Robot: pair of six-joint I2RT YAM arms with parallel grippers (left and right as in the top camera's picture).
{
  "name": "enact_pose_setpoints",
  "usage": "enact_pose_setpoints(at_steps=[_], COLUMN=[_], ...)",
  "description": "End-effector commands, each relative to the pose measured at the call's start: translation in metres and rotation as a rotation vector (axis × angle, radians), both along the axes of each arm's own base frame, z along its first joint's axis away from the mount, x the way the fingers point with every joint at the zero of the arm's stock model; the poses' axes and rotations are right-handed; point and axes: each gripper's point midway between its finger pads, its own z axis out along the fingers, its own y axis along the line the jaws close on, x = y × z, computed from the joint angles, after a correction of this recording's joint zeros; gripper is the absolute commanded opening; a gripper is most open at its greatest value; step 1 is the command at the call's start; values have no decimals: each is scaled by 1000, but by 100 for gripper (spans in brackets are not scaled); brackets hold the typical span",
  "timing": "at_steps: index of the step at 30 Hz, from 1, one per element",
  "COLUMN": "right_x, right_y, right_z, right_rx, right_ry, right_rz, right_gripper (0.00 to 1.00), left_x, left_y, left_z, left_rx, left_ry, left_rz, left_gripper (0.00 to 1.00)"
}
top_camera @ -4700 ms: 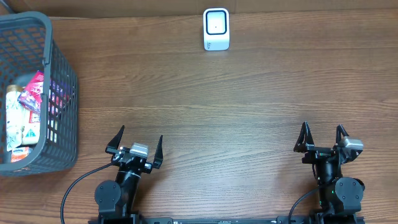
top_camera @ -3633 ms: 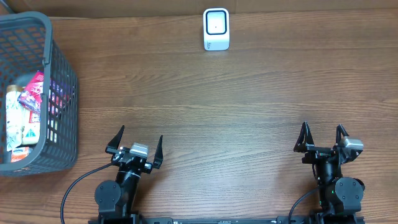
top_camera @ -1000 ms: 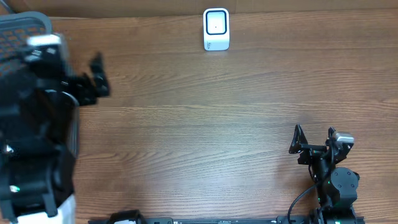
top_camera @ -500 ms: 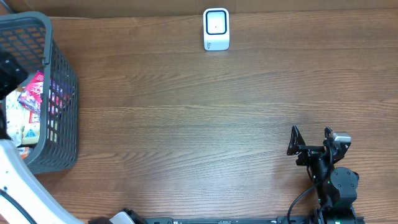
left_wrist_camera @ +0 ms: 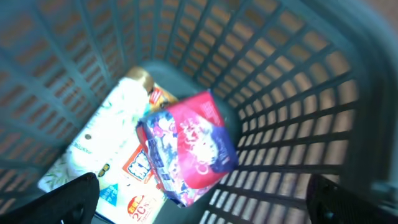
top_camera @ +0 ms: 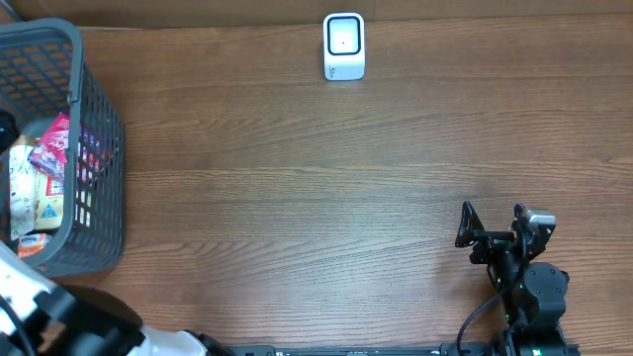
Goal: Scan the item barcode
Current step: 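Reach the left gripper into the basket and grasp the pink-purple package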
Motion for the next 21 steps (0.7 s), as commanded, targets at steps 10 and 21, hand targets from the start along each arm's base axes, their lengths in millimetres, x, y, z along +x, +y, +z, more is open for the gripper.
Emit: enact_pose_setpoints(at_steps=[10, 21], right_x=[0, 0], right_y=[2, 1], right_z=[-4, -12], right_rx=[3, -1], right_ry=[6, 41], right_rz=[9, 2], right_gripper=[100, 100], left_x=[25, 43], left_y=[31, 32], left_z=[-104, -173], left_rx=[-103, -187], left_ry=[134, 199], left_rz=[-65, -92], left_gripper=[100, 99])
